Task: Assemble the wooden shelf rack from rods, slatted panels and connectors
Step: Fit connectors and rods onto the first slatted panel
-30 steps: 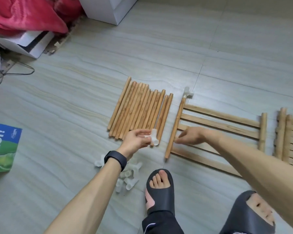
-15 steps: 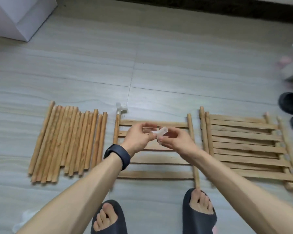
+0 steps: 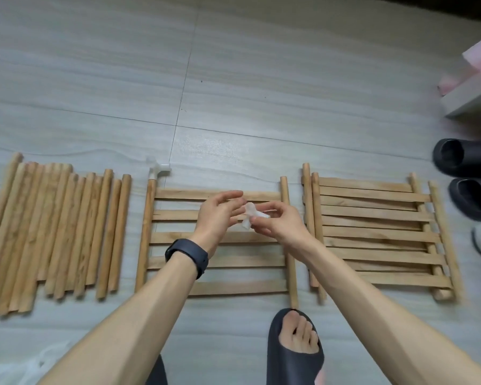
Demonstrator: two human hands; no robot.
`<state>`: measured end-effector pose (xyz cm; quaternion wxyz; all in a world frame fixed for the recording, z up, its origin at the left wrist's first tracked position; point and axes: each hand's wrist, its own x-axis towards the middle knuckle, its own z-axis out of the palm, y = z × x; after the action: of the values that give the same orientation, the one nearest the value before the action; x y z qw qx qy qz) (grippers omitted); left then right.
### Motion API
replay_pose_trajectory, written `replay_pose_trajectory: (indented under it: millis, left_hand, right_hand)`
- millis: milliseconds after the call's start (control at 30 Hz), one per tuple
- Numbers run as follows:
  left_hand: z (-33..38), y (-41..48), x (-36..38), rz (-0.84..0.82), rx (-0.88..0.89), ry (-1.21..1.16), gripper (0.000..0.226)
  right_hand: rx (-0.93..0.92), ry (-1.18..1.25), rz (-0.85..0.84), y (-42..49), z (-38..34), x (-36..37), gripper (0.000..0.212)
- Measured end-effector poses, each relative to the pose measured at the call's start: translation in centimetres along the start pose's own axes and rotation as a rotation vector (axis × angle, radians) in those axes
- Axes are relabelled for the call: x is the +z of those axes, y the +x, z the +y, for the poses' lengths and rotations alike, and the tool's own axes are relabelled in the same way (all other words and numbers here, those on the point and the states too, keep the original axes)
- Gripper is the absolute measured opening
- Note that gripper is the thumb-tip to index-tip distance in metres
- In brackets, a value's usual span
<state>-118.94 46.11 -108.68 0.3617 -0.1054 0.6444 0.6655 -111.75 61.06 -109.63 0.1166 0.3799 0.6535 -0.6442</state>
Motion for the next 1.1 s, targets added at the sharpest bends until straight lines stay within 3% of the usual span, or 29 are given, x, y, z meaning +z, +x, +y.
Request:
replay_pose_trajectory:
  millis: [67, 133, 233, 333, 433, 633, 933, 1100]
  left_hand:
    - [-1.1, 0.8, -0.6, 0.049, 0.151, 0.573, 0.039]
    - [-2.8, 1.0, -1.7, -0.034, 0.279, 1.25, 0.063]
    - [-5.9, 1.2, -4.0, -0.249, 0.236, 1.65, 0.085]
    - [-8.1, 1.2, -5.8, -0.268, 0.271, 1.709, 0.087]
    - [-8.6, 1.4, -6.3, -0.262, 0.295, 1.678, 0.092]
    - [-8.4, 1.7, -6.3, -0.312, 0.276, 1.753, 0.129]
    - [-8.0, 1.4, -5.7, -0.297, 0.233, 1.808, 0.131]
    - [-8.0, 1.3, -5.7, -0.299, 0.229, 1.824, 0.131]
  right_hand:
    - [0.018, 0.06, 0.051, 1.1, -0.2, -0.7, 0.028]
    - [0.012, 0.19, 0.08, 2.3, -1.0, -1.4, 0.034]
    - [-0.018, 0.154, 0.141, 4.2, -2.3, -3.0, 0.033]
    - [-0.058, -0.07, 0.218, 6.1, -3.5, -4.3, 0.029]
    - [-0.096, -0.04, 0.299, 7.7, -4.5, -4.8, 0.029]
    - [-0.1, -0.073, 0.359, 10.5, -4.7, -4.7, 0.028]
    - [-0.108, -0.433, 0.231, 11.3, -5.5, -4.7, 0.025]
    - [-0.08, -0.501, 0.206, 11.3, -5.5, -5.1, 0.026]
